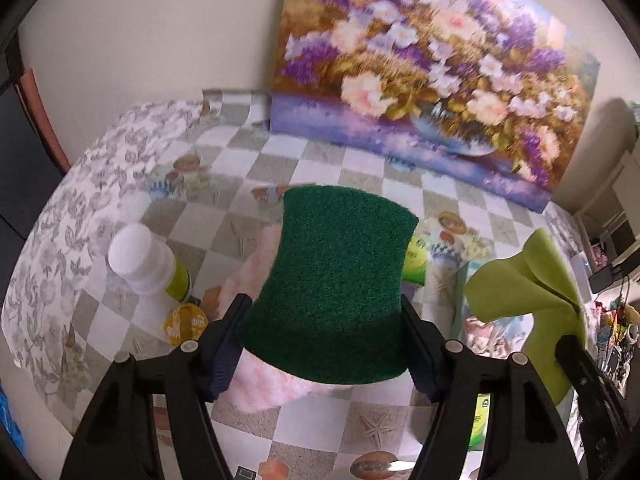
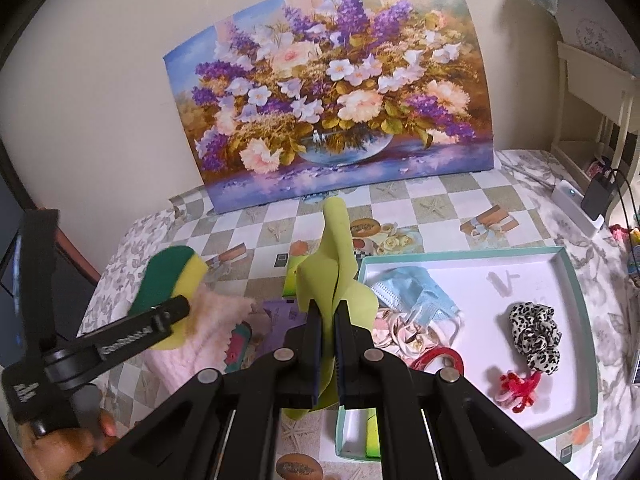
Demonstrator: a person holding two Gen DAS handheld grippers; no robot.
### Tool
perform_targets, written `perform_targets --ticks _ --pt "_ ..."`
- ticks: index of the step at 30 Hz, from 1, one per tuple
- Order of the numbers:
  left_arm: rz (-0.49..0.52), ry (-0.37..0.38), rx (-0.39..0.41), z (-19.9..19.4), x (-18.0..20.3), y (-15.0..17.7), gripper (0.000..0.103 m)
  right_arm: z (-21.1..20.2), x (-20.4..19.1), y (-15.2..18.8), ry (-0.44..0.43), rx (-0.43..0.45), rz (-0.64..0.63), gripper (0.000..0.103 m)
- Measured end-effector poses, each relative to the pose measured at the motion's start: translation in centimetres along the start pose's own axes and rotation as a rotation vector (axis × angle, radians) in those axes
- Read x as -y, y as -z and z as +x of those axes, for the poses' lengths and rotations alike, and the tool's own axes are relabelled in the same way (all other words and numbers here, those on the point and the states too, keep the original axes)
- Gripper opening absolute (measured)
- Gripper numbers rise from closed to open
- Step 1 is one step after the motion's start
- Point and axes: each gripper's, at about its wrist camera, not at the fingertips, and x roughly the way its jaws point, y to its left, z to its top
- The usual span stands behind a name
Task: Organize soft objects
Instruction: 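Carry the sponge and yellow-green cloth over the white tray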
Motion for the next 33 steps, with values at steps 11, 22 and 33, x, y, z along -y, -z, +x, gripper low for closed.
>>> perform_targets --ticks 11,22,33 --pt "0.103 0.117 0.079 -3.5 4.7 0.5 0.071 -1.8 3.5 -0.9 0.042 0.062 0.084 0.006" --pt "0.241 0.251 -0.027 -1.0 12.6 3.6 0.072 -2.3 11.6 -1.0 0.188 0.064 0.223 0.006" --pt "0.358 0.271 -0.137 3.6 19.3 6.6 0.072 0.8 17.9 0.4 0.246 -0.035 0.342 0.006"
